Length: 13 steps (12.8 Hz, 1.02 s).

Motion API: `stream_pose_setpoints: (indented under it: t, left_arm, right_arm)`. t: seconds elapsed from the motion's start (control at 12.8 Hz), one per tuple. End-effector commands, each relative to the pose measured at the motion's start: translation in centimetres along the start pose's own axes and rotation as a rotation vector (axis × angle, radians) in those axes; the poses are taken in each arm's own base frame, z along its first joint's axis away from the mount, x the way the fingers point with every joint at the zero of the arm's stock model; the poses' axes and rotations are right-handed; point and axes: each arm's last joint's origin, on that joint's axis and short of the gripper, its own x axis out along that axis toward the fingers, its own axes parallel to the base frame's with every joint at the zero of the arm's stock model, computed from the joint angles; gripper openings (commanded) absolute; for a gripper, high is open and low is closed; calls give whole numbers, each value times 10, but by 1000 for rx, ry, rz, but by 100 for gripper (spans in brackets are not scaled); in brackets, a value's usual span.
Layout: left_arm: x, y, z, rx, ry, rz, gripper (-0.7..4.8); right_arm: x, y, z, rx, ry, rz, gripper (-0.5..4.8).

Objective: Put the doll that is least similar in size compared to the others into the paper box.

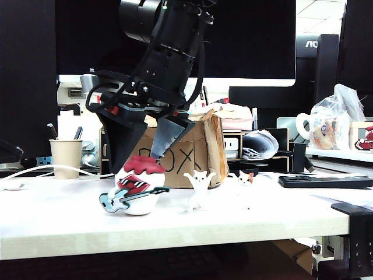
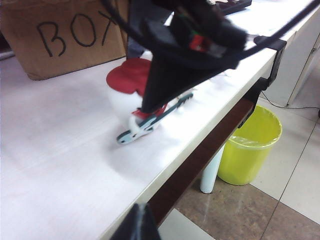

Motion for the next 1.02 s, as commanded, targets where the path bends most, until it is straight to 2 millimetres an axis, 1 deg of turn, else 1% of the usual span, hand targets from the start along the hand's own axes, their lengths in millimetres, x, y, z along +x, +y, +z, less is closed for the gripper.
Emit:
stream_pose_setpoints:
  t: [0.08, 0.39, 1.02]
  left_arm:
    - [0, 0, 2, 5, -14, -2, -5]
    - [0, 0, 2, 5, -14, -2, -5]
    - [0, 0, 2, 5, -14, -2, -5]
  right_arm:
    - [-5, 4, -2, 8, 10, 25, 479]
    - [-13, 3, 1, 5, -21, -1, 479]
    - [-13, 1, 7, 2, -76, -69, 479]
